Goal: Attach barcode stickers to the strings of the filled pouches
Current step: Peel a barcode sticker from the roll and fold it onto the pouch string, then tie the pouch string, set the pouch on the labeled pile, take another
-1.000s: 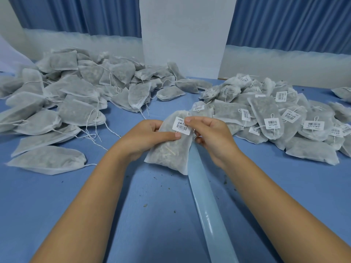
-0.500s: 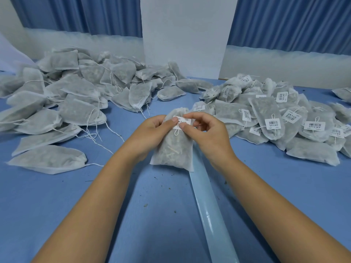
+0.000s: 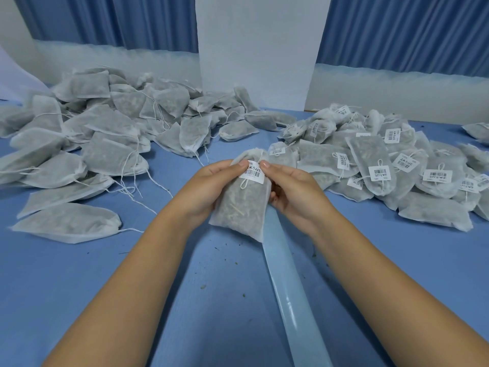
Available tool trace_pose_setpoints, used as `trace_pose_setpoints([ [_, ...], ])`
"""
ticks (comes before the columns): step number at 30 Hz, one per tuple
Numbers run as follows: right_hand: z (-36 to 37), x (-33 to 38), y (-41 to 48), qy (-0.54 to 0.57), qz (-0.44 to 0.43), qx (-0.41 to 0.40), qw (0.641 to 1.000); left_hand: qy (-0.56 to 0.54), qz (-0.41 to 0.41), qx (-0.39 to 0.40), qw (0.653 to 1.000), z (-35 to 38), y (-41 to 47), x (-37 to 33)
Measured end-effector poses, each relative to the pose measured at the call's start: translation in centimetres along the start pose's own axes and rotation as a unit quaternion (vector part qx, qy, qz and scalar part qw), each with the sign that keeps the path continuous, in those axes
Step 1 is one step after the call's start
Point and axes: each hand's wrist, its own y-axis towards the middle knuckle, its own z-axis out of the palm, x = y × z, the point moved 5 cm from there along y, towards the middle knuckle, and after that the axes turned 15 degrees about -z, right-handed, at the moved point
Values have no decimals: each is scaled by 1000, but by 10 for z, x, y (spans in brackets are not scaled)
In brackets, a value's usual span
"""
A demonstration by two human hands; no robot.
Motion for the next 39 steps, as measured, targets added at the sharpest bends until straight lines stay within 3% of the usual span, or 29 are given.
trace_pose_setpoints([
  [8, -1, 5, 1, -60, -59, 4, 996, -37, 1, -37, 999, -3, 2, 0],
  [11, -2, 8, 0, -138, -83, -10, 987, -50, 3, -103, 993, -6, 6, 3],
  [14, 6, 9, -6, -226, -102, 65, 967, -90, 2, -174, 981, -14, 8, 3],
  [17, 13, 10, -9, -243, -119, 118, 955, -86, 1, -209, 974, -19, 9, 4],
  [22, 6, 17, -5, -206, -155, 48, 965, 4, -22, -255, 967, -29, 13, 7],
  [27, -7, 18, 1, -161, -117, 4, 980, 60, -59, -307, 948, -49, 18, 10],
  [29, -12, 24, 4, -98, -162, -54, 980, 188, -31, -350, 917, -60, 17, 8],
  [33, -15, 27, 6, 12, -198, -88, 976, 395, -42, -453, 798, -78, 4, 4],
  [36, -12, 19, 4, -17, -148, -68, 987, 486, -121, -466, 730, -87, 0, 5],
  [39, -9, 13, 2, -62, -128, -49, 989, 528, -183, -460, 690, -88, -3, 7],
])
